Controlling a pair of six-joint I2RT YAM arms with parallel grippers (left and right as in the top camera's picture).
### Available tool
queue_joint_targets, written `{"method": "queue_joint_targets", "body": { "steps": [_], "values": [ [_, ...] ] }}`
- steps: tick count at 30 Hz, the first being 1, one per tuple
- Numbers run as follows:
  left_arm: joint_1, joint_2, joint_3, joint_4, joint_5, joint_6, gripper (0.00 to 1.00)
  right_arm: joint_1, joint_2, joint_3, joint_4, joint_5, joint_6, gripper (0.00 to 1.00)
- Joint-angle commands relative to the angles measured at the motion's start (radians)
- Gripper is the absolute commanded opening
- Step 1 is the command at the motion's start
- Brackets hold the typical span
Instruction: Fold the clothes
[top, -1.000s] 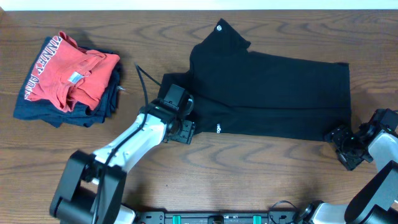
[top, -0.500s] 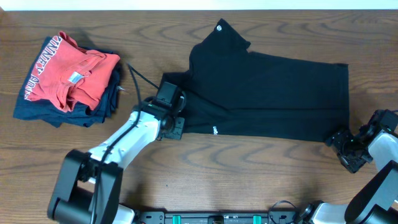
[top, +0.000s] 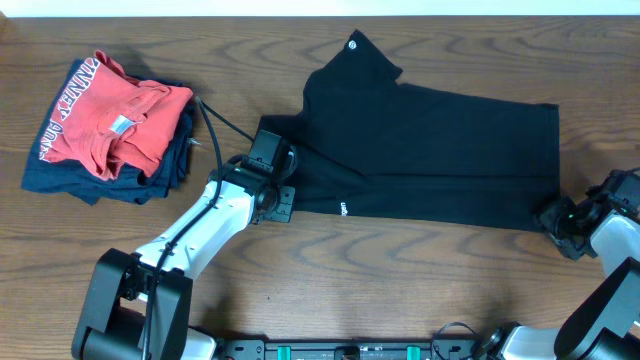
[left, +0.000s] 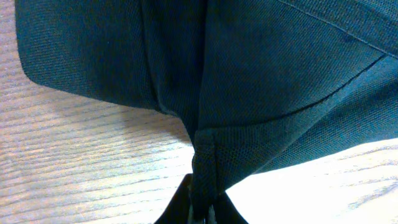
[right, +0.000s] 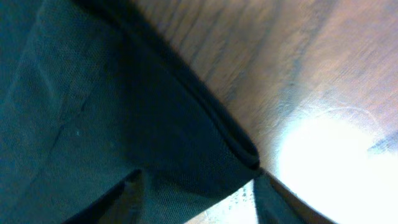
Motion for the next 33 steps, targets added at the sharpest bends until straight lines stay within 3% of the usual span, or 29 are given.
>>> {"method": "queue_joint_targets", "body": {
  "steps": [1, 3, 4, 7, 14, 15, 17, 18, 19, 23, 27, 33],
  "values": [
    [0.006, -0.010, 0.013, -0.006, -0.025, 0.003, 0.06, 0.011, 0.008, -0.016, 0.002, 0.020, 0.012, 0.29],
    [0.006, -0.010, 0.013, -0.010, -0.029, 0.003, 0.06, 0.010, 0.008, -0.016, -0.005, 0.088, 0.045, 0.05],
    [0.006, -0.010, 0.013, -0.013, -0.031, 0.002, 0.06, 0.007, 0.007, -0.016, -0.018, 0.157, 0.082, 0.01],
    [0.010, -0.011, 0.013, -0.026, -0.031, 0.002, 0.06, -0.023, -0.010, -0.015, -0.072, 0.288, 0.211, 0.01],
    [0.012, -0.034, 0.031, -0.150, -0.030, -0.003, 0.06, -0.047, -0.105, -0.015, -0.137, 0.280, 0.180, 0.01],
    [0.012, -0.043, 0.032, -0.167, -0.030, -0.008, 0.06, -0.047, -0.119, -0.015, -0.142, 0.275, 0.180, 0.02],
    [0.012, -0.059, 0.032, -0.190, -0.030, -0.018, 0.09, -0.047, -0.143, -0.015, -0.156, 0.262, 0.179, 0.21],
    [0.012, -0.066, 0.032, -0.196, -0.030, -0.021, 0.17, -0.047, -0.151, -0.015, -0.159, 0.251, 0.179, 0.40],
    [0.012, -0.074, 0.032, -0.200, -0.030, -0.021, 0.30, -0.047, -0.158, -0.015, -0.159, 0.226, 0.162, 0.49],
    [0.012, -0.103, 0.036, -0.217, -0.030, -0.020, 0.45, -0.047, -0.166, -0.015, -0.155, 0.138, 0.123, 0.51],
    [0.012, -0.142, 0.041, -0.222, -0.021, -0.020, 0.49, -0.045, -0.166, -0.016, -0.148, 0.005, 0.085, 0.50],
    [0.012, -0.180, 0.041, -0.180, 0.069, -0.016, 0.49, -0.045, -0.143, -0.018, -0.122, -0.001, 0.090, 0.49]
  ]
}}
